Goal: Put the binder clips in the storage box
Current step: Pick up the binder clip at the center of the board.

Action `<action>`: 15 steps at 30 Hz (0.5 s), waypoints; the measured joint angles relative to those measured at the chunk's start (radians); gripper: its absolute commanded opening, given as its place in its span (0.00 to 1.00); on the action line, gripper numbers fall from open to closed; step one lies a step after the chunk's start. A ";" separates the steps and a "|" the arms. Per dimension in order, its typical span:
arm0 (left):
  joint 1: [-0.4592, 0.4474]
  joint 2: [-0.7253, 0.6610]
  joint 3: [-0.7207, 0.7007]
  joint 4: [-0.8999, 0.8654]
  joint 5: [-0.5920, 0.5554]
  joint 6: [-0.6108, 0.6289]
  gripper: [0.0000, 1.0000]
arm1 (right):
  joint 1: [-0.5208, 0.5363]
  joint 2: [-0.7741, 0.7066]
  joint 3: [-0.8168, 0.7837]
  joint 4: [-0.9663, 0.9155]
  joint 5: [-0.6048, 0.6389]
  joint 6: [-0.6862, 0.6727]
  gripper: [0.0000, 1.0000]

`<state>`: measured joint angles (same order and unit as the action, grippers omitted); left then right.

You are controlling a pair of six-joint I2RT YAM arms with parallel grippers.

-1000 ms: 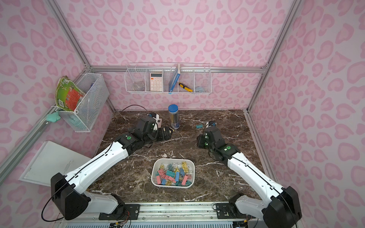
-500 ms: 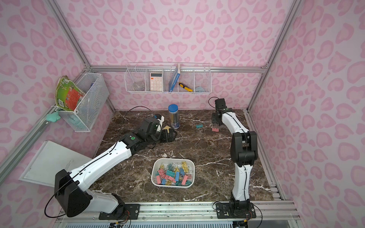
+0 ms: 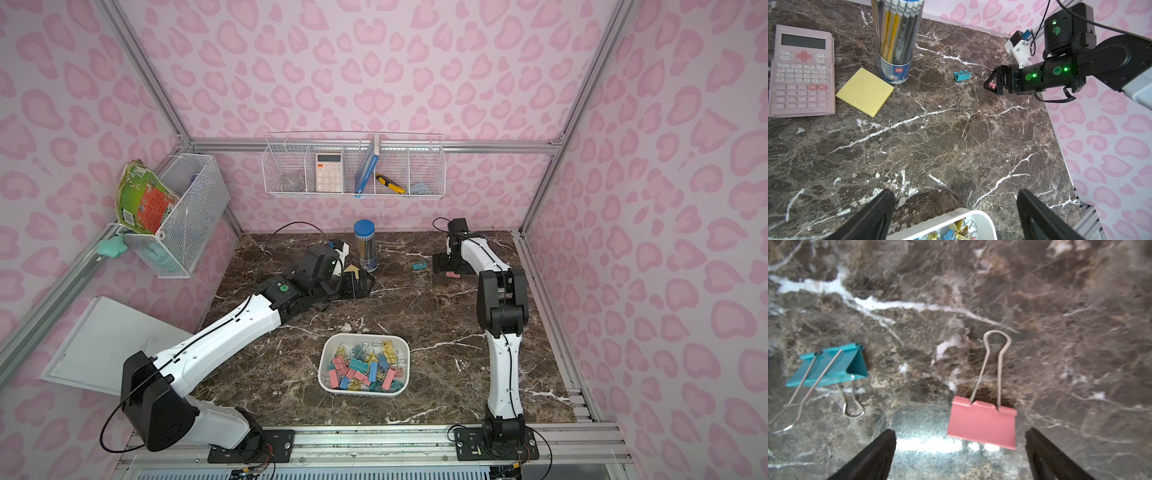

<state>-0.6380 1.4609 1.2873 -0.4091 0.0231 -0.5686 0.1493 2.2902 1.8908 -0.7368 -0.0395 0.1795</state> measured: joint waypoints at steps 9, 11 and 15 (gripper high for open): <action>0.000 -0.006 -0.004 0.001 0.009 0.000 0.96 | 0.000 0.012 -0.059 0.051 0.072 0.020 0.72; 0.000 -0.008 -0.005 0.001 0.009 -0.001 0.96 | 0.000 0.006 -0.076 0.077 0.079 0.027 0.62; 0.000 -0.008 -0.006 0.001 0.009 -0.001 0.97 | -0.002 0.000 -0.094 0.106 0.076 0.042 0.48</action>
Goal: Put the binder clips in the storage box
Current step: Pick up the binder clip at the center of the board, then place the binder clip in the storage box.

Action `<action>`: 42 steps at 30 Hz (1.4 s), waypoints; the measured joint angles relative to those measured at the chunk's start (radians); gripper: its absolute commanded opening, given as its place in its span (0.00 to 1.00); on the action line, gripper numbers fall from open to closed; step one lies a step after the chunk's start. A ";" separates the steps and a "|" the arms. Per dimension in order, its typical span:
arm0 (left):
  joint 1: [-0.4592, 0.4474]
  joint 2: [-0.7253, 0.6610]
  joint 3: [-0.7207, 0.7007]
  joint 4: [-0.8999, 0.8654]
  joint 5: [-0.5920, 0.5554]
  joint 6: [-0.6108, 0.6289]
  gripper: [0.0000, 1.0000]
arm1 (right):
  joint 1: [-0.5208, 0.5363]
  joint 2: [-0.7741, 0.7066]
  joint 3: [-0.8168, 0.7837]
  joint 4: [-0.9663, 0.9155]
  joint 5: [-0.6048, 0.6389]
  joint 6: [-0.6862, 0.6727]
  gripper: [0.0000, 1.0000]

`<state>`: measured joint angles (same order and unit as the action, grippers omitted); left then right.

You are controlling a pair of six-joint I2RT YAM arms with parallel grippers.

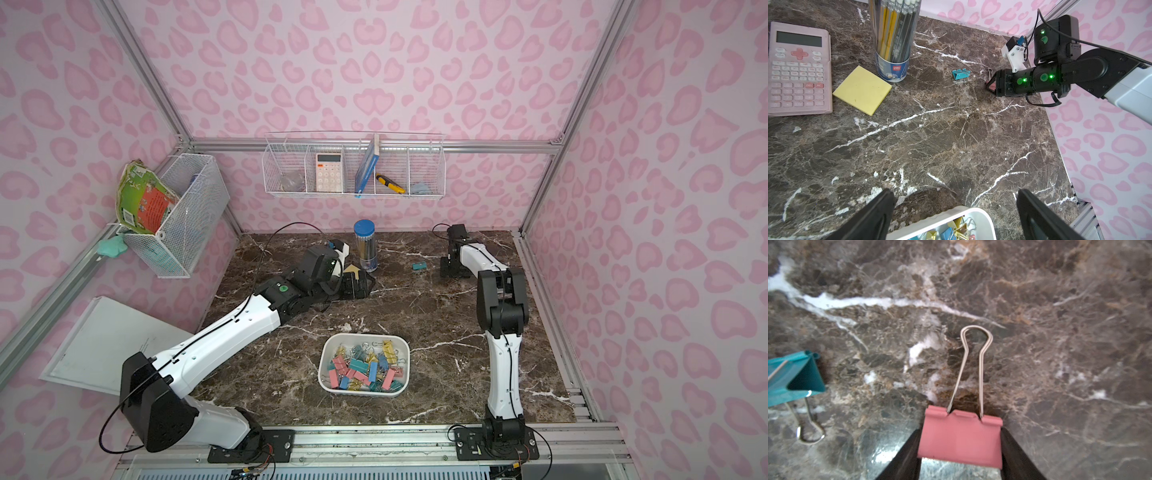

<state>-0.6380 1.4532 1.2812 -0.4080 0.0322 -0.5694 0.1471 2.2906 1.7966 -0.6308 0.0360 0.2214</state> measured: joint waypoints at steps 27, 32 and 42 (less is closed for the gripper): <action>0.010 -0.195 -0.121 0.002 -0.273 -0.030 0.95 | 0.777 -1.065 -0.823 0.083 -0.100 0.331 0.35; 0.013 -0.192 -0.119 0.015 -0.311 -0.030 0.95 | 0.901 -1.046 -0.923 0.094 -0.082 0.445 0.40; 0.014 -0.076 -0.038 0.030 -0.180 0.053 0.96 | 0.909 -1.079 -1.043 0.134 -0.061 0.511 0.71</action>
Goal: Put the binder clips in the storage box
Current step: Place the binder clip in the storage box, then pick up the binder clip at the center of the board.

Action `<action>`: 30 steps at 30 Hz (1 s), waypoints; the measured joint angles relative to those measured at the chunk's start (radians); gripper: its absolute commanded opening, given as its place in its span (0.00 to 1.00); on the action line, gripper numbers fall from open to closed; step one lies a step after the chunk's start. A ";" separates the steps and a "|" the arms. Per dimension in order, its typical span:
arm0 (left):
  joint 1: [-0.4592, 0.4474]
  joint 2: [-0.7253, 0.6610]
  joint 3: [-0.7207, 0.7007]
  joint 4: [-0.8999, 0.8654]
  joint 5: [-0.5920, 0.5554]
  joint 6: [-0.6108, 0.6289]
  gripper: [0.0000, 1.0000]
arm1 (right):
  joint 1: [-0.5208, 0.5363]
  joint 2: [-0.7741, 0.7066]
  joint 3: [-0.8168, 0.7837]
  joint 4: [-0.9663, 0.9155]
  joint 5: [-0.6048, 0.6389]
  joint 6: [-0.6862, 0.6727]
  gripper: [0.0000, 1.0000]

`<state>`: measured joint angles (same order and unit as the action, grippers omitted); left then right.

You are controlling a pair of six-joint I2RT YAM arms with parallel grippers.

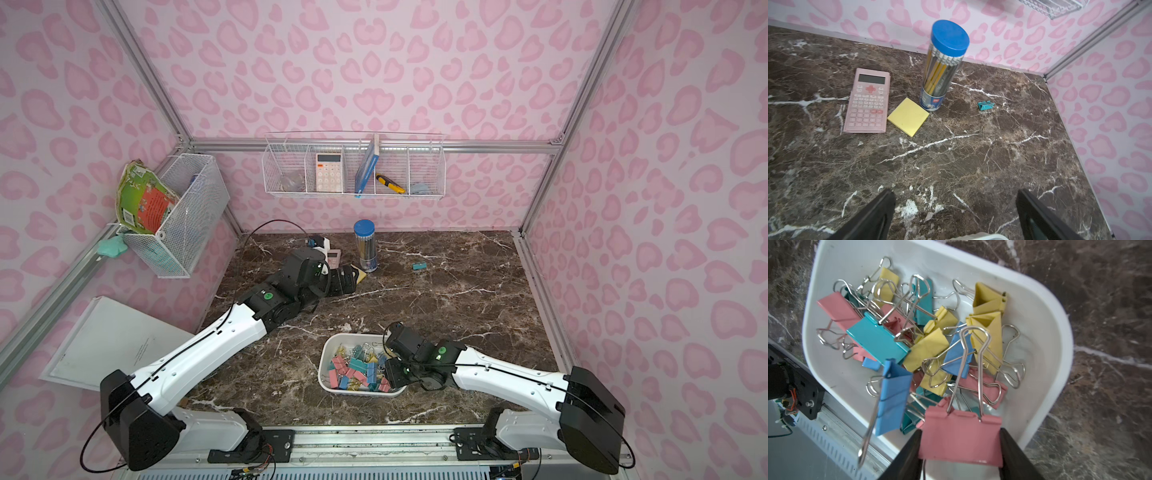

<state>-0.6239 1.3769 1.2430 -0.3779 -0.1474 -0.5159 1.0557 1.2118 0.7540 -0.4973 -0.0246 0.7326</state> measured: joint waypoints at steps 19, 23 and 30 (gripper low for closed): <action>-0.037 0.304 0.255 0.207 0.337 0.209 0.93 | -0.803 0.244 0.364 0.188 -0.101 -0.200 0.67; -0.040 0.176 0.117 0.222 0.313 0.194 0.93 | -0.832 0.499 0.549 0.215 -0.147 -0.159 0.75; -0.040 0.022 -0.016 0.175 0.261 0.149 0.94 | -0.841 0.830 0.729 0.346 -0.262 0.084 0.73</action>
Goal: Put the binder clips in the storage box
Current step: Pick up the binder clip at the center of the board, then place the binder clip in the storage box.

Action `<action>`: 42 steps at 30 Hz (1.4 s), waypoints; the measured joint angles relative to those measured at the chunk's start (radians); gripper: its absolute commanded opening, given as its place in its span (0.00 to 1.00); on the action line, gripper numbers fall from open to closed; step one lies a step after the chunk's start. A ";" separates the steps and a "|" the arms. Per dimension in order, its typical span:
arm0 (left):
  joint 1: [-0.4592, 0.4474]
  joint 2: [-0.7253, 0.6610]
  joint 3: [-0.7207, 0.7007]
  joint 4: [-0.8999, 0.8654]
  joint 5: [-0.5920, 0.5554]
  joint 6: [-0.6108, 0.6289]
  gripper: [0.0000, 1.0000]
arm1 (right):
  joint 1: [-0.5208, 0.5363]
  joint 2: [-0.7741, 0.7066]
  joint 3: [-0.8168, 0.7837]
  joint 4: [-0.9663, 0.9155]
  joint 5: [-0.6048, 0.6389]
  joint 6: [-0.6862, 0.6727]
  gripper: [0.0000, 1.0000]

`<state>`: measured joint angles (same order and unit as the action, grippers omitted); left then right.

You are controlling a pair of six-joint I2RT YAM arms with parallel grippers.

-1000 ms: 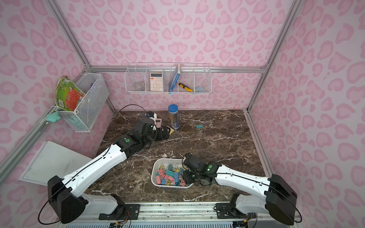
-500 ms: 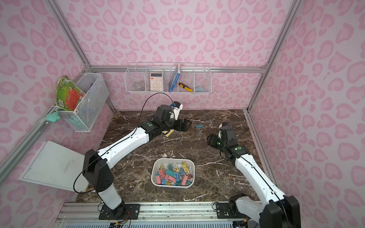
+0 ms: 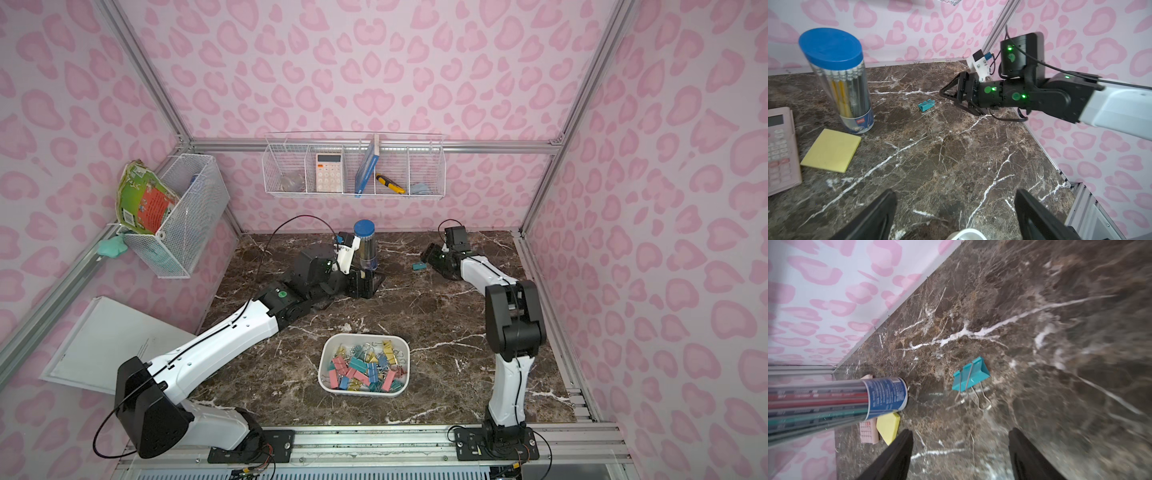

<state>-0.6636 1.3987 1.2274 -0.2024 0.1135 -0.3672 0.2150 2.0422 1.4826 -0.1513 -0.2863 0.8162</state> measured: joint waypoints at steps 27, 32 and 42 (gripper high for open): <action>0.000 -0.138 -0.077 -0.112 -0.164 -0.005 0.96 | -0.014 -0.001 -0.089 0.199 -0.142 0.176 0.00; 0.004 -0.274 -0.151 -0.160 -0.332 -0.083 0.98 | 0.051 -0.333 -0.345 0.217 -0.151 0.115 0.00; 0.060 -0.466 -0.338 -0.267 -0.618 -0.264 0.98 | 0.627 -0.691 -0.518 -0.088 -0.005 -0.096 0.00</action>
<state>-0.6037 0.9329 0.8890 -0.4694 -0.5049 -0.6315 0.8417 1.3514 0.9649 -0.2390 -0.2913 0.7200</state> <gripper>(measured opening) 0.983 0.056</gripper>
